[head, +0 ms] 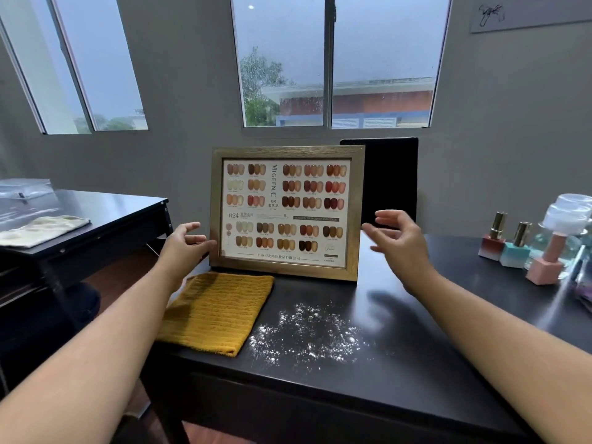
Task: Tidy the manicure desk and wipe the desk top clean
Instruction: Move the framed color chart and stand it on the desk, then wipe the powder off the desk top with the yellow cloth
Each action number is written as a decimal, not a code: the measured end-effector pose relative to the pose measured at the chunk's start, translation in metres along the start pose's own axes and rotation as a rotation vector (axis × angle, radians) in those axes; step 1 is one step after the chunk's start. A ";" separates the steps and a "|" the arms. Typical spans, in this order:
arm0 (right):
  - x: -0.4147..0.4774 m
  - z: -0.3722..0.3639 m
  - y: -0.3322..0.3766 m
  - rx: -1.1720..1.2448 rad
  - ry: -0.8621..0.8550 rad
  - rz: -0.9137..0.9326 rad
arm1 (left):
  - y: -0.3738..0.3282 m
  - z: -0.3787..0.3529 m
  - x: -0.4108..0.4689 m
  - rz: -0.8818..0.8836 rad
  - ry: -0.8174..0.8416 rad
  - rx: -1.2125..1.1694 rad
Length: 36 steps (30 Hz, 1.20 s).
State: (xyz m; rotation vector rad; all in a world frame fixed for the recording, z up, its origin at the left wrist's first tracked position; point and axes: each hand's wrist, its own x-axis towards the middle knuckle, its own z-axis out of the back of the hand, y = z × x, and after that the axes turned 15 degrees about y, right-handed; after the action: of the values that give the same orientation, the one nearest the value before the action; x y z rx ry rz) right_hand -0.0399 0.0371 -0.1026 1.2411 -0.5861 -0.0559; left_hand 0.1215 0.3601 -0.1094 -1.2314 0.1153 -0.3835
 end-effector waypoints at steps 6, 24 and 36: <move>-0.018 -0.031 0.041 -0.322 -0.063 0.361 | -0.014 0.016 -0.035 -0.061 -0.087 0.205; -0.022 -0.146 0.035 -0.659 0.655 -0.218 | 0.003 0.019 -0.064 0.142 0.243 0.665; -0.033 -0.111 0.065 0.068 0.656 -0.254 | -0.038 0.029 -0.092 0.019 0.268 0.128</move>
State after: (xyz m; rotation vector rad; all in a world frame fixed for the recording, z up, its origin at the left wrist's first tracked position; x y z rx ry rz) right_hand -0.0355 0.1680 -0.0792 1.3029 0.1398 0.1559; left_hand 0.0357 0.4070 -0.0750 -1.0474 0.3268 -0.5306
